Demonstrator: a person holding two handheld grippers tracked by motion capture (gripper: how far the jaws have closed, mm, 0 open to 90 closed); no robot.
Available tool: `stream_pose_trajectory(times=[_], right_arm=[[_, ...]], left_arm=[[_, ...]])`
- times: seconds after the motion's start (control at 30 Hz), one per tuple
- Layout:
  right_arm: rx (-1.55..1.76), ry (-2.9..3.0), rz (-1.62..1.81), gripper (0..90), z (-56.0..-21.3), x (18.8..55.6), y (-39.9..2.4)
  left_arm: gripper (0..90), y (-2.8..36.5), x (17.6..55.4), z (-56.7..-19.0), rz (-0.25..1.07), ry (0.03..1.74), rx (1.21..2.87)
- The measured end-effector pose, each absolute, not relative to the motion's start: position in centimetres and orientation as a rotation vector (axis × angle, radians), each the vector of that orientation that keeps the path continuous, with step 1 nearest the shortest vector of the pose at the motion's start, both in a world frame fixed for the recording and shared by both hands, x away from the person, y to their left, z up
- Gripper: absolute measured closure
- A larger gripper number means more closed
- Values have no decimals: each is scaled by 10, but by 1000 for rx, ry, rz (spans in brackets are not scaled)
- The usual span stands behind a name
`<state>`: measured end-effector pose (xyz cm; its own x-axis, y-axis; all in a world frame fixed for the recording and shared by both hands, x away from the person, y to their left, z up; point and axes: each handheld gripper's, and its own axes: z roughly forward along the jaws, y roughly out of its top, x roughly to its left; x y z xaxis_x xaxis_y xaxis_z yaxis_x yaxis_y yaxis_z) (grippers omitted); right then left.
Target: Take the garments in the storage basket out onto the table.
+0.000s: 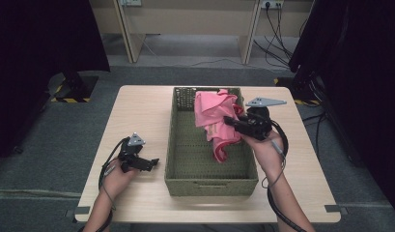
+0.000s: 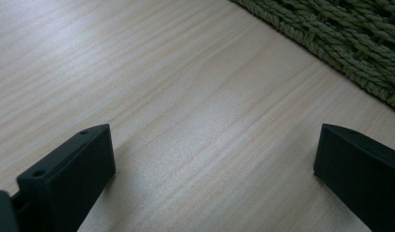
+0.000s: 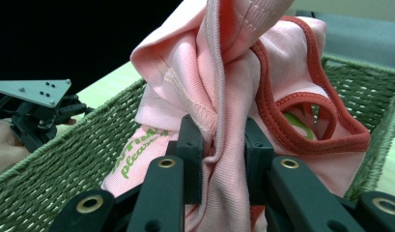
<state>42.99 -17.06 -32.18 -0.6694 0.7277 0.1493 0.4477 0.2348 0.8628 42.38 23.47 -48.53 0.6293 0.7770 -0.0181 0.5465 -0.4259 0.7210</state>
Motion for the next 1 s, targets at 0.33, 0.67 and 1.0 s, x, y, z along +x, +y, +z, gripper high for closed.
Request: stream_pose_trajectory(times=[0.33, 0.67, 1.0], right_arm=[[1060, 2168, 1480, 754, -320, 422, -181], [1047, 2128, 1524, 753, -317, 415, -192], [1034, 2064, 1583, 752, -303, 410, -198]], left_arm=[[2, 235, 424, -485, 419, 1032, 2138], [3, 235, 423, -485, 419, 1032, 2138], [3, 235, 423, -485, 419, 1033, 2138]])
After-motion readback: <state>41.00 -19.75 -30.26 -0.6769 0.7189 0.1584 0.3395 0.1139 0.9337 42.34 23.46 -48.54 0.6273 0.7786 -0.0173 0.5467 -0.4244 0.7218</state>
